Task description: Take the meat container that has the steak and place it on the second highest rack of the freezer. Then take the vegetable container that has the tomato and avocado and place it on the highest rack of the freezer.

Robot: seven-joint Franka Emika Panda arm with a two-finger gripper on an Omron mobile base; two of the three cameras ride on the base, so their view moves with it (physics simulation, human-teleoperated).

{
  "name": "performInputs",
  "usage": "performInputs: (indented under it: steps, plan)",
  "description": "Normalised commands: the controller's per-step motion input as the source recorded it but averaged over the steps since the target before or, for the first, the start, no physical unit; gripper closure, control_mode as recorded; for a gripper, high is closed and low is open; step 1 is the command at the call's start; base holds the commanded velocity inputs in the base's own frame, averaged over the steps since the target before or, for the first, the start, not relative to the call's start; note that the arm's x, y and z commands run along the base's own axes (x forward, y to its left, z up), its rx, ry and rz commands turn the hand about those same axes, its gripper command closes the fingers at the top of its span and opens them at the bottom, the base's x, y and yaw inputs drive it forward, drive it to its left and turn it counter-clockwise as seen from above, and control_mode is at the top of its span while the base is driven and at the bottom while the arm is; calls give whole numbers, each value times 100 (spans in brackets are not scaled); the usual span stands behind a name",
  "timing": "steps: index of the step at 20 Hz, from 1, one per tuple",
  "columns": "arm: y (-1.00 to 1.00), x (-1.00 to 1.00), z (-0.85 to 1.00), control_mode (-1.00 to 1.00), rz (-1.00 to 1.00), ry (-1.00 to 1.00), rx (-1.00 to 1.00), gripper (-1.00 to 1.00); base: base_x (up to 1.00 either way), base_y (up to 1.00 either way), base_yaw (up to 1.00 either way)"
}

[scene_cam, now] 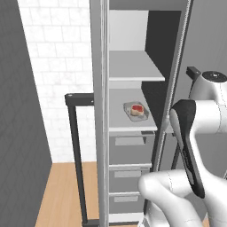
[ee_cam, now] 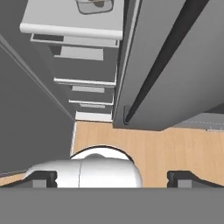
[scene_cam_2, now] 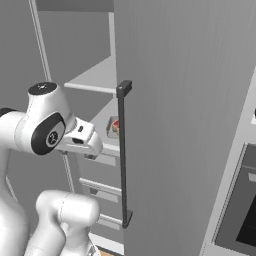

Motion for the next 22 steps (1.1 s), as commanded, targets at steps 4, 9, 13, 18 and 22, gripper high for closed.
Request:
performInputs:
  steps: [4,9,13,18,22]
  plan:
    - [22,-33,3,-100,18,3,0,-100,0,0,0]
    - [17,-23,10,-100,8,6,0,-100,0,0,0]
    - [14,-23,16,-100,-11,2,0,-100,0,0,0]
    - [1,-13,9,-100,-6,0,1,-100,0,0,0]
    - [-1,-20,0,-100,0,0,1,-100,0,0,0]
